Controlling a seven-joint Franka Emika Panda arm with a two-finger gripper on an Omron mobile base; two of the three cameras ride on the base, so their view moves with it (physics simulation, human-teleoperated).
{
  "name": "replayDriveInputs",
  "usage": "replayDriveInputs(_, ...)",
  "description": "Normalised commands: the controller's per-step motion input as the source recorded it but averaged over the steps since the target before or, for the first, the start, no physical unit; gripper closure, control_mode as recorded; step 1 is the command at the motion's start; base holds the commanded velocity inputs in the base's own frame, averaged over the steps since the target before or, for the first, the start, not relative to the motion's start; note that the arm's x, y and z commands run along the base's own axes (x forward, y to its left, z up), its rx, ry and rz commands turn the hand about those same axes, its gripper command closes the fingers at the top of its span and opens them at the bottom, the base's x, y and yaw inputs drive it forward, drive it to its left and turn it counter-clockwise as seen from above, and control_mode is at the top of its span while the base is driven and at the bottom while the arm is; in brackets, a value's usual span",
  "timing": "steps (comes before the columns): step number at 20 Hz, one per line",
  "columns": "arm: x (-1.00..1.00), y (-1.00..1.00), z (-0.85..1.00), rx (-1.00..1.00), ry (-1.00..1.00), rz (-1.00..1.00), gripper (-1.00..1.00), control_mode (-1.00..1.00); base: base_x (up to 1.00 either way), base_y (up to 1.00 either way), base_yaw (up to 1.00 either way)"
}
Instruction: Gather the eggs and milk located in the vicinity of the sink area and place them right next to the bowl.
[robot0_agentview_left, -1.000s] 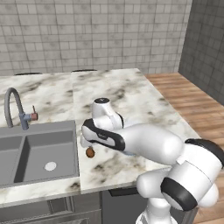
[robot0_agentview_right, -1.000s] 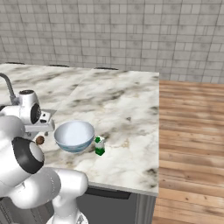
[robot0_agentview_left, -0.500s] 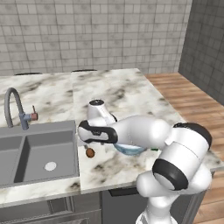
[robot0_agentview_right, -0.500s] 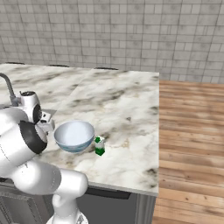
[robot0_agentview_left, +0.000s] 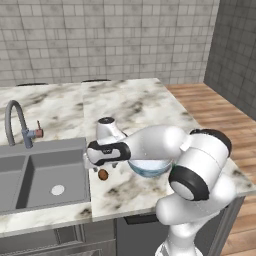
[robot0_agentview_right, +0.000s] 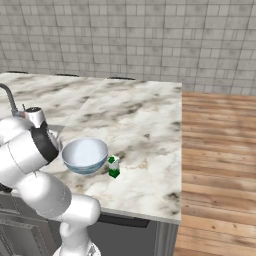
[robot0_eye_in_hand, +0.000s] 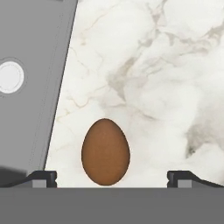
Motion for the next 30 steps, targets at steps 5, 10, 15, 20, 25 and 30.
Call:
replayDriveInputs(5,-0.01,0.02,-0.30,0.00,0.00,0.00,-1.00,-1.00,0.00,0.00,0.00)
replayDriveInputs(10,0.00,0.00,-0.28,0.00,0.00,0.00,-1.00,-1.00,0.00,0.00,0.00)
replayDriveInputs(15,0.00,0.00,-0.08,0.00,0.00,0.00,-1.00,-1.00,0.00,0.00,0.00)
replayDriveInputs(20,0.00,0.02,-0.03,0.00,0.00,0.00,1.00,-1.00,0.00,0.00,0.00)
replayDriveInputs(25,0.00,0.00,0.00,0.00,0.00,0.00,1.00,-1.00,0.00,0.00,0.00)
replayDriveInputs(30,-0.20,-0.07,0.01,0.00,-0.01,0.00,1.00,-1.00,0.00,0.00,0.00)
